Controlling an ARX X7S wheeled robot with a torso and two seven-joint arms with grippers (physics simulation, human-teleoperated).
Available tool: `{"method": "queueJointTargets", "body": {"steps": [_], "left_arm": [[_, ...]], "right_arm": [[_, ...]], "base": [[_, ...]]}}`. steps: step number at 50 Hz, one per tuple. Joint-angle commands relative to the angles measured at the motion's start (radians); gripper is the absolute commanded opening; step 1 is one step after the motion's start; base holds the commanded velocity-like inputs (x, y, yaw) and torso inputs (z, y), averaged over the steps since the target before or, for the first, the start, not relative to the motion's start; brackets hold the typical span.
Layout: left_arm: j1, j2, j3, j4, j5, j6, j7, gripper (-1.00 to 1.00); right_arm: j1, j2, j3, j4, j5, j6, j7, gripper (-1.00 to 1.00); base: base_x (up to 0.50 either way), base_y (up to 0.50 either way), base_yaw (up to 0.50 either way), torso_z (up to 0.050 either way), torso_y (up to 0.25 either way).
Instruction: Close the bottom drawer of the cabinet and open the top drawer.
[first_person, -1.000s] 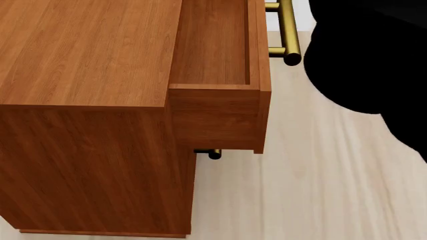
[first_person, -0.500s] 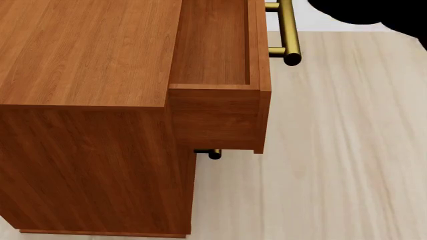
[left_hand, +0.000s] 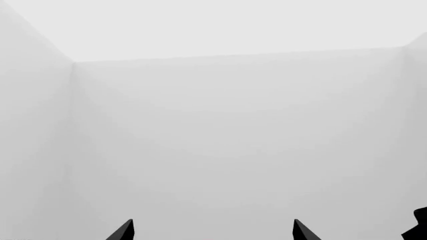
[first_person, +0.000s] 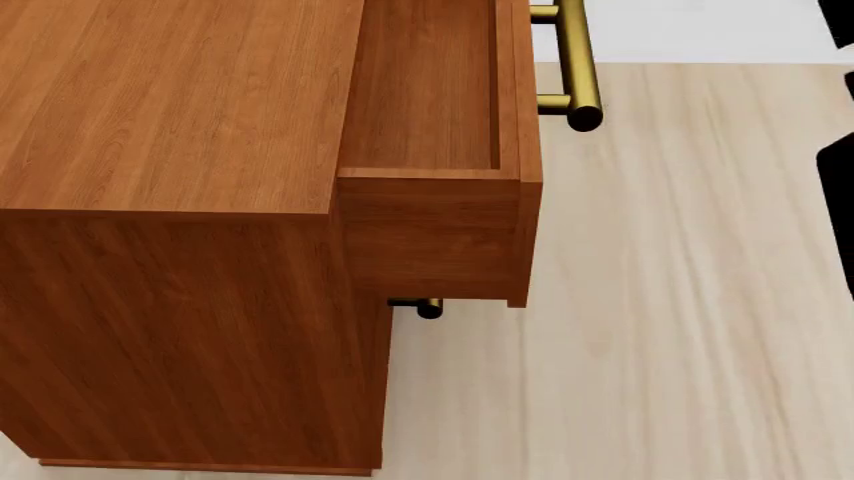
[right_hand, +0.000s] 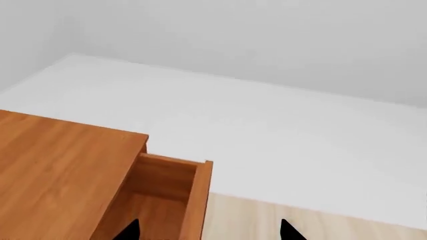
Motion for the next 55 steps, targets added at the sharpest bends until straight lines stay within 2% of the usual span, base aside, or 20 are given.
{"method": "queueJointTargets", "body": {"steps": [1, 18, 27, 38, 44, 55], "left_arm": [[0.014, -0.002, 0.0, -0.011, 0.011, 0.017, 0.007, 1.0], [0.044, -0.007, -0.01, -0.024, 0.024, 0.045, 0.014, 1.0], [0.062, -0.002, 0.001, -0.042, 0.05, 0.069, 0.028, 1.0], [0.091, -0.008, -0.007, -0.051, 0.061, 0.091, 0.035, 1.0], [0.105, -0.008, -0.009, -0.063, 0.072, 0.109, 0.045, 1.0], [0.124, -0.01, -0.011, -0.071, 0.081, 0.125, 0.051, 1.0]], "right_arm": [[0.049, -0.084, -0.073, 0.207, -0.087, -0.028, -0.144, 1.0], [0.079, -0.273, -0.179, 0.611, -0.237, -0.142, -0.404, 1.0], [0.034, -0.286, -0.08, 0.613, -0.352, -0.128, -0.423, 1.0], [-0.015, -0.307, 0.132, 0.613, -0.594, -0.097, -0.466, 1.0], [-0.029, -0.308, 0.084, 0.612, -0.551, -0.101, -0.47, 1.0], [-0.043, -0.308, -0.103, 0.611, -0.375, -0.119, -0.463, 1.0]], "base": [[0.0, 0.0, 0.0, 0.0, 0.0], [0.0, 0.0, 0.0, 0.0, 0.0], [0.0, 0.0, 0.0, 0.0, 0.0], [0.0, 0.0, 0.0, 0.0, 0.0], [0.0, 0.0, 0.0, 0.0, 0.0], [0.0, 0.0, 0.0, 0.0, 0.0]]}}
